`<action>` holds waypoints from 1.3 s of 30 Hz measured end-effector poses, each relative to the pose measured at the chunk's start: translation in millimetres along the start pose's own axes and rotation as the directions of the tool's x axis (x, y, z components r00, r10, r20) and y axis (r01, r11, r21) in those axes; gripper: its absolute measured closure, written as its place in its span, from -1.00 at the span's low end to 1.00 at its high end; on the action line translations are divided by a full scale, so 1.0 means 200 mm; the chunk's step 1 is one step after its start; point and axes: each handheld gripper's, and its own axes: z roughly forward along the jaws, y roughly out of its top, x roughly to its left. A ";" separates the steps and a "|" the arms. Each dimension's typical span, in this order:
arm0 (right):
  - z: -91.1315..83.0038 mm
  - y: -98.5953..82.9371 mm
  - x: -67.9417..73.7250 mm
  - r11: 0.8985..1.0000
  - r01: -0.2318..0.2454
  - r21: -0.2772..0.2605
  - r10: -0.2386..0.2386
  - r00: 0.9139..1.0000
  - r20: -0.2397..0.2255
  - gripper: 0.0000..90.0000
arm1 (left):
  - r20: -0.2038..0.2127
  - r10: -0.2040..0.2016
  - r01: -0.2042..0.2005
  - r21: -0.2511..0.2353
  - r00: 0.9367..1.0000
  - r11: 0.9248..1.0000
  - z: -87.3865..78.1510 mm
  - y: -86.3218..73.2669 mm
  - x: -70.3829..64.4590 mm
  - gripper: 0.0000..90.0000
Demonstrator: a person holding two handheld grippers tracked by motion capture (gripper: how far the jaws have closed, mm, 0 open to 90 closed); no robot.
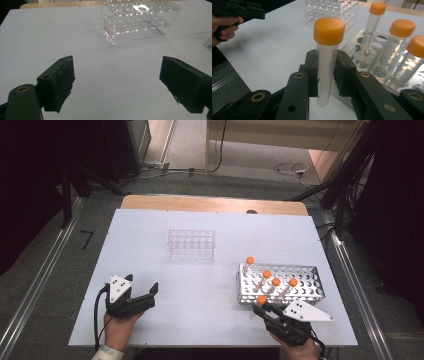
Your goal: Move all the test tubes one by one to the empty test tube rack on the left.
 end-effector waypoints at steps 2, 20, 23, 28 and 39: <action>0.03 0.01 0.02 1.000 0.007 0.006 -0.007 1.000 -0.011 0.60 | 0.019 0.005 -0.005 -0.002 1.000 1.000 0.01 0.02 -0.02 -0.70; 0.29 0.10 0.07 0.998 0.060 0.031 -0.059 0.997 -0.055 0.60 | 0.187 0.036 -0.037 0.000 0.982 0.999 0.15 0.19 -0.19 -0.58; 0.33 0.12 0.09 0.997 0.072 0.033 -0.070 0.996 -0.056 0.60 | 0.255 0.050 -0.045 -0.023 0.966 0.999 0.12 0.22 -0.25 -0.49; 0.41 0.15 0.10 0.996 0.081 0.039 -0.079 0.995 -0.062 0.60 | 0.328 0.068 -0.057 -0.044 0.942 0.997 0.10 0.26 -0.32 -0.31; 0.55 0.21 0.15 0.995 0.094 0.040 -0.091 0.993 -0.081 0.60 | 0.474 0.131 -0.112 -0.067 0.871 0.991 0.09 0.33 -0.49 -0.02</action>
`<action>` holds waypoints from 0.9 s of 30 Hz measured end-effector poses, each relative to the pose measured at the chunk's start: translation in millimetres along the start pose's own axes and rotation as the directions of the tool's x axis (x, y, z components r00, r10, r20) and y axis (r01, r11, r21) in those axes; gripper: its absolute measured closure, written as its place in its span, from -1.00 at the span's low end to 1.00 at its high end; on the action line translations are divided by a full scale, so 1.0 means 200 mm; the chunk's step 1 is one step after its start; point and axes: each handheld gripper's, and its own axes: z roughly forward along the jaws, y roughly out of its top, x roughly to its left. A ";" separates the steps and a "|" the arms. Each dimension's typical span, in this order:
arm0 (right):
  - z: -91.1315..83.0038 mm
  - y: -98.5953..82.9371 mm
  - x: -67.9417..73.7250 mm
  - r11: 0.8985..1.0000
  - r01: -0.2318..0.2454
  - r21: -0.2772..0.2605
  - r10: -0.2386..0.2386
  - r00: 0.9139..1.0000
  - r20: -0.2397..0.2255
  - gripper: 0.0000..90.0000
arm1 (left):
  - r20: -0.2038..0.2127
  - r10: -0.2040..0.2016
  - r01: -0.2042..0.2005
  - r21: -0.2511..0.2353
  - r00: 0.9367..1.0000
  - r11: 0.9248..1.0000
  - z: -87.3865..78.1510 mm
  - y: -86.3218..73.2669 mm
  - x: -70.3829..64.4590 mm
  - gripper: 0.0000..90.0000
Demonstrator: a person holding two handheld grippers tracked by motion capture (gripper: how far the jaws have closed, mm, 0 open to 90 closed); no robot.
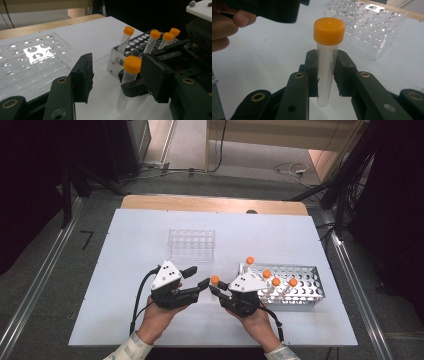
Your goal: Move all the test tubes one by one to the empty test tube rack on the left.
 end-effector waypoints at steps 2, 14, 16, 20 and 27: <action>0.00 0.00 0.00 1.000 0.002 0.002 -0.002 1.000 -0.002 0.60 | 0.007 0.006 -0.006 0.008 1.000 1.000 0.01 0.00 -0.01 0.01; 0.01 0.01 0.02 1.000 0.013 -0.006 -0.013 1.000 -0.018 0.60 | 0.050 0.026 -0.028 0.040 0.998 0.999 0.09 0.00 -0.04 0.29; 0.00 0.02 0.02 1.000 0.010 -0.006 -0.010 1.000 -0.016 0.60 | 0.053 0.028 -0.030 0.044 0.998 0.999 0.09 -0.01 -0.04 0.33; 0.00 0.02 0.01 1.000 0.008 -0.007 -0.008 1.000 -0.018 0.60 | 0.059 0.038 -0.041 0.050 0.998 0.998 0.11 -0.01 -0.06 0.43; 0.00 0.02 0.01 1.000 0.006 -0.007 -0.006 1.000 -0.020 0.60 | 0.049 0.040 -0.042 0.047 0.998 0.998 0.11 -0.01 -0.05 0.54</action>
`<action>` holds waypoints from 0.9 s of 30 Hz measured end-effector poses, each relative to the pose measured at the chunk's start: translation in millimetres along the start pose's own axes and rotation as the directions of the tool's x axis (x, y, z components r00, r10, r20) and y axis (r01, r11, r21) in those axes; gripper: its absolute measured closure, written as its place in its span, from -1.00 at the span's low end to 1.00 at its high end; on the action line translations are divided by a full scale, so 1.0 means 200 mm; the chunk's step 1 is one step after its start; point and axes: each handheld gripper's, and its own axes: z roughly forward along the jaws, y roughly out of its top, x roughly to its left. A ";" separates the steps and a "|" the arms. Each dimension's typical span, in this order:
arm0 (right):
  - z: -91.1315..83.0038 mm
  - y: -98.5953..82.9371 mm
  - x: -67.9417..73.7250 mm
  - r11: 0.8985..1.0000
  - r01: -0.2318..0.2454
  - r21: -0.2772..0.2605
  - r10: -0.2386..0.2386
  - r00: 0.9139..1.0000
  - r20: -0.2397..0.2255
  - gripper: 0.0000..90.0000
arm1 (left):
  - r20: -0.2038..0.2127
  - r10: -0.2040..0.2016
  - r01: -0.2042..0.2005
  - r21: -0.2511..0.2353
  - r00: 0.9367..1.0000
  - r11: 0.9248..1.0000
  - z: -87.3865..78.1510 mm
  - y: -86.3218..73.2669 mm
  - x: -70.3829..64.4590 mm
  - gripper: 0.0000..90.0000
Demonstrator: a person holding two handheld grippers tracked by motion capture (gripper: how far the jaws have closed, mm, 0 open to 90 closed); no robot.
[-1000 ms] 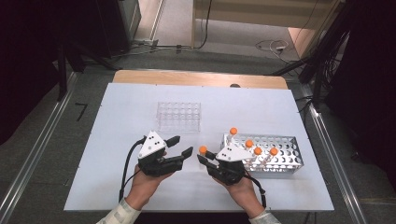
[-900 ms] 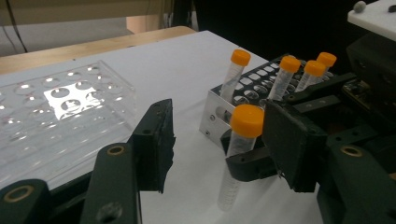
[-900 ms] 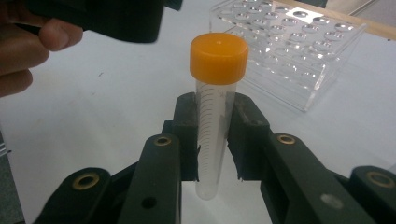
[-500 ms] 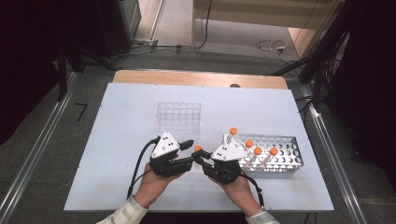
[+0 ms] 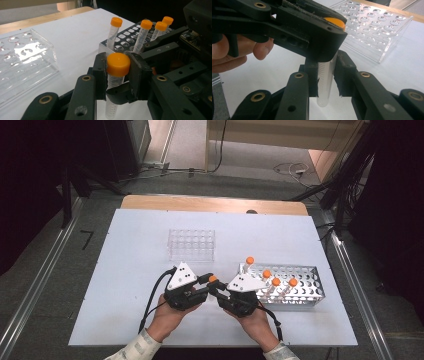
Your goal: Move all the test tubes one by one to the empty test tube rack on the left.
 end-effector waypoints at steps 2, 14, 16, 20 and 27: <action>0.00 0.00 0.00 1.000 -0.004 0.001 0.004 1.000 -0.003 0.58 | -0.005 -0.001 0.001 0.000 1.000 1.000 0.00 0.00 0.00 0.56; -0.08 -0.02 -0.02 1.000 -0.019 -0.005 0.019 1.000 -0.022 -0.14 | -0.034 -0.035 0.034 -0.029 0.999 0.999 -0.02 0.05 0.05 0.57; -0.10 -0.02 -0.02 1.000 -0.022 -0.006 0.022 1.000 -0.020 -0.17 | -0.041 -0.046 0.045 -0.037 0.998 0.998 -0.02 0.06 0.06 0.57; -0.15 -0.03 -0.03 0.999 -0.033 -0.009 0.033 0.999 -0.016 -0.25 | -0.056 -0.060 0.057 -0.045 0.997 0.997 -0.02 0.09 0.09 0.57; -0.19 -0.06 -0.03 1.000 -0.029 -0.011 0.029 0.999 -0.018 -0.25 | -0.114 -0.067 0.059 -0.066 0.991 0.996 0.00 0.20 0.17 0.57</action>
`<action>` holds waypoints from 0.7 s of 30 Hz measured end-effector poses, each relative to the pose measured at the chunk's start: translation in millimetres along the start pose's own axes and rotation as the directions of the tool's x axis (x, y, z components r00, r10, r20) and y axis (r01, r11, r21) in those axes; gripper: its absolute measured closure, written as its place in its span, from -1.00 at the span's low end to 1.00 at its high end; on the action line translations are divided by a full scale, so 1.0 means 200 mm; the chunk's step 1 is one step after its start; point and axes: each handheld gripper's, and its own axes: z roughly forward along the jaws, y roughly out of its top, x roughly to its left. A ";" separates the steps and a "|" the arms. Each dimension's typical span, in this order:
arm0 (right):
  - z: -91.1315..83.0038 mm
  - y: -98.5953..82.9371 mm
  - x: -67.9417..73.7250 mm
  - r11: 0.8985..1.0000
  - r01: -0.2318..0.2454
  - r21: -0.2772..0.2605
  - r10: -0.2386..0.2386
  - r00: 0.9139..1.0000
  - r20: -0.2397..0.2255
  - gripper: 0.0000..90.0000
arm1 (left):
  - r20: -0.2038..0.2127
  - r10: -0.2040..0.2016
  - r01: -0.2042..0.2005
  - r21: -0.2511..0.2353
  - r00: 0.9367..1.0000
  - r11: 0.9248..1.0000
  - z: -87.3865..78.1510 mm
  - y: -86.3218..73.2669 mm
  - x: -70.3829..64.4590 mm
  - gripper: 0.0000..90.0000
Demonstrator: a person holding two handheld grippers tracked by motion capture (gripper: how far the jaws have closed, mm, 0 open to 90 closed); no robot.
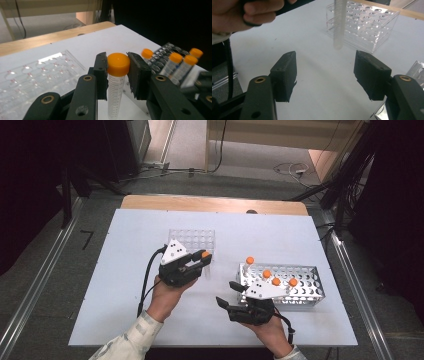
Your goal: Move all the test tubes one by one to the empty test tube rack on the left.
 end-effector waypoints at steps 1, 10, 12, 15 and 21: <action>0.00 0.00 0.00 1.000 0.001 0.006 -0.001 1.000 -0.003 -0.25 | -0.011 -0.002 0.002 -0.004 1.000 1.000 0.01 0.02 0.01 0.57; 0.01 -0.01 0.00 1.000 -0.004 0.012 0.004 1.000 -0.005 -0.26 | -0.098 -0.009 0.009 -0.003 0.995 1.000 0.12 0.12 0.11 0.57; 0.01 -0.01 0.00 1.000 -0.005 0.012 0.005 1.000 -0.007 -0.25 | -0.111 -0.010 0.009 -0.004 0.994 1.000 0.14 0.13 0.14 0.57; 0.01 -0.01 0.00 1.000 -0.006 0.013 0.006 1.000 -0.007 -0.26 | -0.126 -0.018 0.017 -0.010 0.992 1.000 0.15 0.15 0.17 0.57; 0.02 -0.01 0.00 1.000 -0.003 0.015 0.003 1.000 -0.005 -0.25 | -0.152 -0.035 0.033 -0.019 0.988 0.999 0.19 0.17 0.21 0.57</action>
